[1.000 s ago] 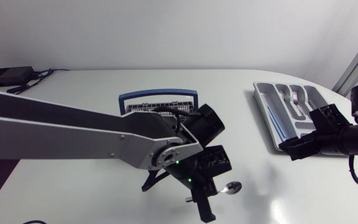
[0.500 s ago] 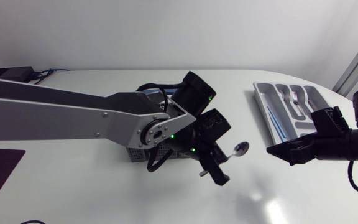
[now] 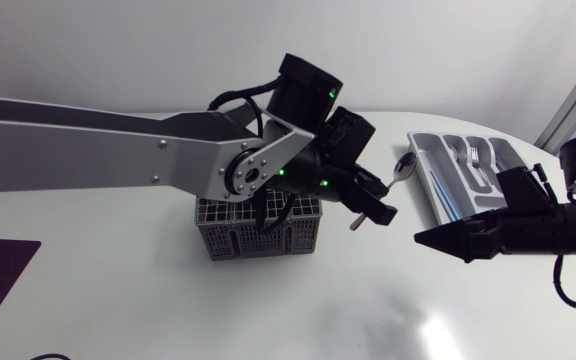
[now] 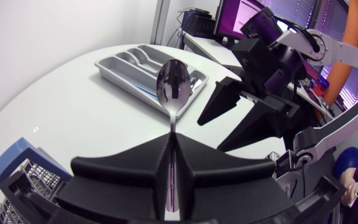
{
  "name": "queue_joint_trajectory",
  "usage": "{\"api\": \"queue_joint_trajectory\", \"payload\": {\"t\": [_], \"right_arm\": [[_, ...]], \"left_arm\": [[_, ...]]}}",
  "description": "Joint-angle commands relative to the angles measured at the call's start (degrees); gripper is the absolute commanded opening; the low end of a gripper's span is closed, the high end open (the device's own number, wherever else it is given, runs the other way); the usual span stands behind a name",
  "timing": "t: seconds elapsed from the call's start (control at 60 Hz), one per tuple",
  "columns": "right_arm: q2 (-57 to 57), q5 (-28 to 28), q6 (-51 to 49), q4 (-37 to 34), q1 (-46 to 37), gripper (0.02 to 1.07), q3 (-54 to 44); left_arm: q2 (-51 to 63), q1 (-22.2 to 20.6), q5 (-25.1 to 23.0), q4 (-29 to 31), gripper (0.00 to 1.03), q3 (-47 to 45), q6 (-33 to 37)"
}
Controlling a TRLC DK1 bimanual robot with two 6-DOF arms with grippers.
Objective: Unload the cutlery basket into the drawer organizer.
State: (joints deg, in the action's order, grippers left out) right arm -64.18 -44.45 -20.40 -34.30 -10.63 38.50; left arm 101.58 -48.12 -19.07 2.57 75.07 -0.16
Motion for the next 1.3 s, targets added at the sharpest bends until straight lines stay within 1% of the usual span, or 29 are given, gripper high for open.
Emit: {"api": "queue_joint_trajectory", "payload": {"t": [0.0, 0.083, 0.133, 0.267, 0.3, 0.633, 0.867, 0.883, 0.933, 1.017, 1.133, 1.283], "right_arm": [[-1.2, -1.1, 3.0, 0.6, 2.1, 0.96, 2.2], [-1.2, -1.1, 6.6, 2.8, 5.0, 0.95, 3.2], [-1.2, -0.7, 8.9, 4.5, 6.6, 0.93, 3.6], [-1.6, 0.2, 13.9, 9.1, 10.6, 0.92, 4.2], [-2.1, 0.4, 14.6, 9.9, 11.3, 0.89, 4.6], [-6.9, 0.1, 17.2, 11.6, 12.3, 0.62, 7.6], [-7.4, 0.1, 19.8, 12.9, 13.6, 0.61, 8.8], [-7.6, 0.2, 20.1, 13.0, 13.9, 0.6, 9.0], [-7.9, 0.2, 20.7, 13.7, 14.1, 0.53, 9.0], [-7.9, 0.3, 21.9, 15.4, 14.1, 0.47, 9.0], [-7.5, 0.3, 22.2, 15.6, 14.3, 0.38, 9.0], [-7.2, 0.3, 22.8, 16.0, 14.4, 0.38, 8.8]], "left_arm": [[1.6, 0.0, -0.4, -1.2, 0.03, 2.9, -3.2], [2.0, 0.0, -0.3, -2.6, 0.03, 3.6, -5.3], [2.5, 0.2, -0.3, -3.4, 0.03, 3.9, -6.5], [3.2, 0.0, -0.3, -4.7, 0.04, 3.9, -8.1], [3.3, 0.0, -0.3, -4.9, 0.03, 3.9, -8.4], [3.3, 0.4, -0.3, -6.9, 0.03, 3.2, -10.2], [3.4, 0.6, -0.3, -7.8, 0.03, 2.9, -10.4], [3.4, 0.6, -0.3, -7.8, 0.03, 2.9, -10.4], [3.4, 0.6, -0.3, -7.8, 0.03, 2.9, -10.4], [3.4, 0.6, -0.3, -7.8, 0.03, 2.7, -10.4], [3.4, 0.6, -0.3, -8.3, 0.03, 2.4, -10.6], [3.4, 0.6, -0.3, -8.5, 0.03, 2.2, -11.0]]}}
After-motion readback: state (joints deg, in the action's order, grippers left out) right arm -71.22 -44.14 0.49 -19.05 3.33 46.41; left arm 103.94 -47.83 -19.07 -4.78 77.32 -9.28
